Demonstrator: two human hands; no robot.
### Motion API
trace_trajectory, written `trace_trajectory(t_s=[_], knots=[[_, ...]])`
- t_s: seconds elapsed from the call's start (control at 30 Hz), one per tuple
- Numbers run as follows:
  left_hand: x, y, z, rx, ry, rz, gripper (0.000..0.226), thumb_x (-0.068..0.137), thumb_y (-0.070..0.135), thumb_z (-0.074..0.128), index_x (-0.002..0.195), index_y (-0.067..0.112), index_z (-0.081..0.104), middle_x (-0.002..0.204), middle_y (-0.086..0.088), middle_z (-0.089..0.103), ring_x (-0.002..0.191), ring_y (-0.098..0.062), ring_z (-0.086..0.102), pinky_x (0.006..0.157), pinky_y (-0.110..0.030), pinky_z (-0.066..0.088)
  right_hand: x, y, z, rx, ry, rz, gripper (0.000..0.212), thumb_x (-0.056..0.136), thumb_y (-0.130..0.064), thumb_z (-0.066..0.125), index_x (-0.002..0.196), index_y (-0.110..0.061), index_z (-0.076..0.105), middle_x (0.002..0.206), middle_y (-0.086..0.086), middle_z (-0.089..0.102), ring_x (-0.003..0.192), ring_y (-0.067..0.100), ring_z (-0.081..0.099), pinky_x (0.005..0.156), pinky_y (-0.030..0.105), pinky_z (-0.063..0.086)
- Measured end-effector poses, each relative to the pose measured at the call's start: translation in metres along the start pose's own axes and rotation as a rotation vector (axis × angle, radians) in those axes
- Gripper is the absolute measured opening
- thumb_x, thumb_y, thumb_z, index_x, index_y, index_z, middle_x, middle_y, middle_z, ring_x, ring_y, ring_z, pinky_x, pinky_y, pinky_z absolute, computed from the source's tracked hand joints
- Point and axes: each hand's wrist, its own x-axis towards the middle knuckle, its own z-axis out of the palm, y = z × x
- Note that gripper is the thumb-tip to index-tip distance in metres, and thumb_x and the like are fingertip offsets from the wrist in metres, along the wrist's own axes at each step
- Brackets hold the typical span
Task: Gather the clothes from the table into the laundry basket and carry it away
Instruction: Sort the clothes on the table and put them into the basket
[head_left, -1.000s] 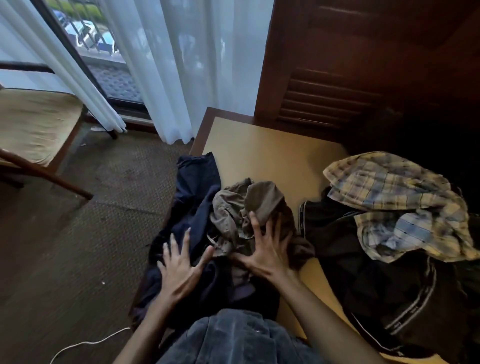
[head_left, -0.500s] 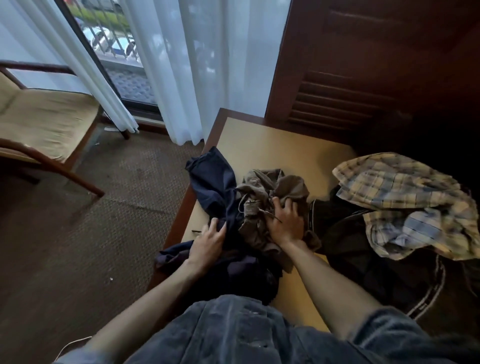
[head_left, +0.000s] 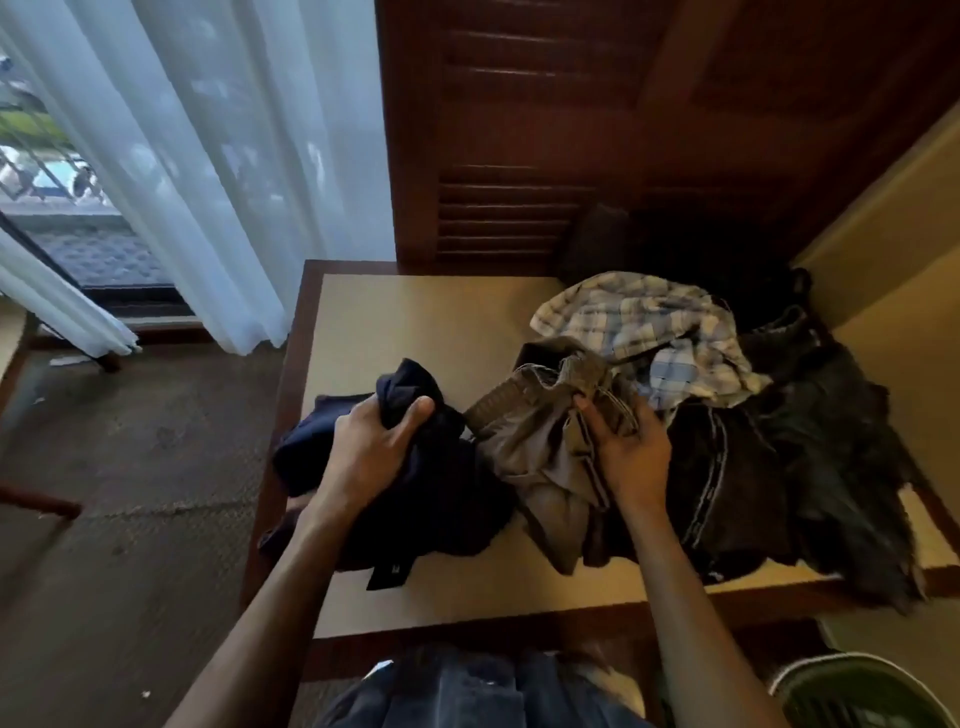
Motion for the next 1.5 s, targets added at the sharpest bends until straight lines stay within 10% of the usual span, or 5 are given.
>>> trace_trajectory(t_s=[0.23, 0.67, 0.87, 1.17, 1.5], knots=[[-0.039, 0.107, 0.064, -0.068, -0.098, 0.339, 0.026, 0.091, 0.047, 0.064, 0.099, 0.025, 0.054, 0.083, 0.026, 0.053, 0.073, 0.012, 0.048, 0.064, -0.002, 0.04, -0.031, -0.026, -0.107, -0.025, 0.276, -0.036, 0.047, 0.083, -0.045, 0.077, 0.122, -0.02, 0.067, 0.113, -0.01, 0.072, 0.103, -0.002, 0.067, 0.085, 0.01, 0.052], [-0.181, 0.239, 0.235, -0.279, -0.325, 0.7, 0.062, 0.086, 0.07, 0.053, 0.102, 0.012, 0.068, 0.089, 0.008, 0.068, 0.087, -0.008, 0.066, 0.072, -0.019, 0.05, -0.166, 0.005, -0.366, 0.076, 0.767, -0.026, 0.023, 0.082, -0.022, 0.076, 0.103, -0.017, 0.071, 0.091, -0.024, 0.074, 0.093, -0.005, 0.069, 0.08, 0.013, 0.051], [-0.255, 0.293, 0.319, -0.323, -0.481, 0.707, 0.032, 0.084, 0.054, 0.055, 0.078, 0.023, 0.056, 0.068, 0.018, 0.056, 0.062, 0.008, 0.056, 0.055, -0.003, 0.039, -0.235, 0.06, -0.487, -0.122, 0.973, 0.029, 0.028, 0.084, -0.034, 0.078, 0.107, -0.017, 0.072, 0.103, -0.004, 0.075, 0.101, 0.013, 0.07, 0.092, 0.046, 0.055], [-0.334, 0.332, 0.422, -0.344, -0.667, 0.701, 0.04, 0.099, 0.034, 0.057, 0.061, 0.024, 0.051, 0.045, 0.021, 0.053, 0.045, 0.008, 0.05, 0.044, -0.008, 0.034, -0.269, 0.18, -0.547, -0.178, 0.93, 0.569, 0.095, 0.067, -0.082, 0.066, 0.134, -0.015, 0.059, 0.13, 0.005, 0.066, 0.12, 0.023, 0.061, 0.102, 0.044, 0.05], [-0.388, 0.368, 0.489, -0.376, -0.907, 0.645, 0.053, 0.095, 0.051, 0.055, 0.065, 0.008, 0.056, 0.051, -0.002, 0.051, 0.046, -0.016, 0.053, 0.041, -0.025, 0.031, -0.298, 0.219, -0.563, 0.281, 0.759, 0.66, 0.065, 0.078, -0.061, 0.069, 0.123, -0.015, 0.064, 0.102, 0.002, 0.073, 0.085, 0.012, 0.069, 0.075, 0.026, 0.054]])
